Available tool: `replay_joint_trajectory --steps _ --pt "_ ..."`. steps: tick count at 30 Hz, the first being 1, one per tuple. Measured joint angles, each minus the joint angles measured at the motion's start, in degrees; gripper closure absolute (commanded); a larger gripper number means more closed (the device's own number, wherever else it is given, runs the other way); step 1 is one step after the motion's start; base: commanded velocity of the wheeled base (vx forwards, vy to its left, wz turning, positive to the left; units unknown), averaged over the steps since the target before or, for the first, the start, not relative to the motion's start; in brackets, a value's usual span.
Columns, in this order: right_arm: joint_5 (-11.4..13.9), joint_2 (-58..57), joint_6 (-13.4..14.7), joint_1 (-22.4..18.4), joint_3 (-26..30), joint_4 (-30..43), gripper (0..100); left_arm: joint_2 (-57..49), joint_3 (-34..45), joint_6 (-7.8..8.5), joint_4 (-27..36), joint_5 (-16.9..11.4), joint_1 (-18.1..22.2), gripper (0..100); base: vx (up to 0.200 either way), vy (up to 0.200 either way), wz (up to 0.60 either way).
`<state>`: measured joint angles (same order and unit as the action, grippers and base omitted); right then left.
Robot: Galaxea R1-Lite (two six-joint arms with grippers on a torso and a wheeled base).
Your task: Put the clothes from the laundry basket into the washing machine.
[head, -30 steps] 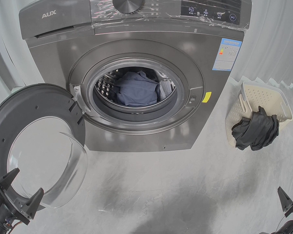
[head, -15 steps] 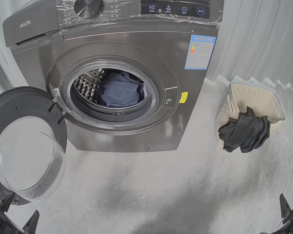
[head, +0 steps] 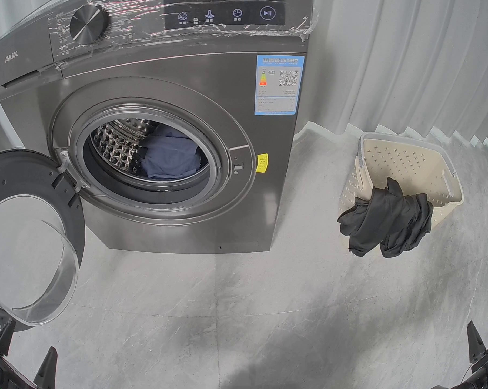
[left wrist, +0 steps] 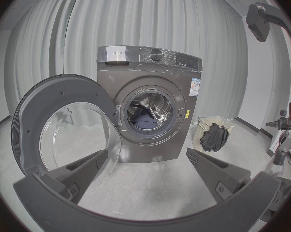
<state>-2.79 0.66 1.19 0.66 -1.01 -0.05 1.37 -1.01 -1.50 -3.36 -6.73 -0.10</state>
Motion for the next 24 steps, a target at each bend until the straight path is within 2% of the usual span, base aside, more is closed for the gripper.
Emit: replay_joint_trajectory --steps 4,7,9,13,19,24 --pt "0.0 0.0 0.0 0.0 0.0 0.0 0 -0.4 0.0 0.93 0.5 2.4 0.1 0 0.0 0.0 0.0" --pt "0.0 0.0 0.0 0.0 0.0 0.0 0 -0.6 0.0 1.88 3.1 6.8 0.2 0 0.0 0.0 0.0" --pt "0.0 0.0 0.0 0.0 0.0 0.0 0 -0.7 0.0 2.16 4.3 8.1 0.3 0 0.0 0.0 0.0" --pt "0.0 0.0 0.0 0.0 0.0 0.0 0 -0.7 0.0 2.45 3.8 6.8 0.3 0 0.0 0.0 0.0" --pt "0.0 0.0 0.0 0.0 0.0 0.0 0 -0.7 0.0 2.72 3.7 6.6 0.2 0 0.0 -0.2 0.0" --pt "0.0 0.0 -0.1 0.0 0.0 0.0 0 -0.7 0.0 2.32 3.7 6.7 0.1 0 0.0 -0.2 0.0"
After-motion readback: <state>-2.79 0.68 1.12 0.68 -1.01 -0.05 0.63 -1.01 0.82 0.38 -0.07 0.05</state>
